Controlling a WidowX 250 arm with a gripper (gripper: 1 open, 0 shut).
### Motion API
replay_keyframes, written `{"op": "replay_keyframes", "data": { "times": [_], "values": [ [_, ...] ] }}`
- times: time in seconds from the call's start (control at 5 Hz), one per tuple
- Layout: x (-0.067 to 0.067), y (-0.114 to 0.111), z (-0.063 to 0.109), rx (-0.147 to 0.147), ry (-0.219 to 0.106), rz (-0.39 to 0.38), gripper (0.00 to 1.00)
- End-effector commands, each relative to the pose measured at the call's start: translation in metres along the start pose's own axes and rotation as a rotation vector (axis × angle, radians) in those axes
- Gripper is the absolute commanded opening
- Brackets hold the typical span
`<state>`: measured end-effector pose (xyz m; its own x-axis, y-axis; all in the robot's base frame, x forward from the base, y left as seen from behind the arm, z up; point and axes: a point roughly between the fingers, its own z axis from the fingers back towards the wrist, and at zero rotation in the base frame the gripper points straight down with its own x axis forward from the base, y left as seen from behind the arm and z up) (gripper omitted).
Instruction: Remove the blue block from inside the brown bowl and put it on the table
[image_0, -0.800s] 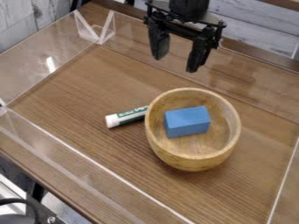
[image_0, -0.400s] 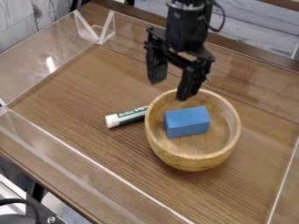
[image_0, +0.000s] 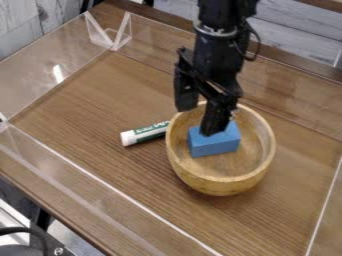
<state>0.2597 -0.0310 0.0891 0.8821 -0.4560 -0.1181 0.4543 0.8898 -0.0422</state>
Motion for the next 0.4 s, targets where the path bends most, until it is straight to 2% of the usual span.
{"op": "replay_keyframes", "data": {
  "times": [0.0,0.2],
  "values": [
    [0.0058,-0.0010,0.0112,0.037,-0.075,-0.052,1.00],
    [0.0093,-0.0012,0.0052,0.044,-0.088,-0.113,1.00]
  ]
}}
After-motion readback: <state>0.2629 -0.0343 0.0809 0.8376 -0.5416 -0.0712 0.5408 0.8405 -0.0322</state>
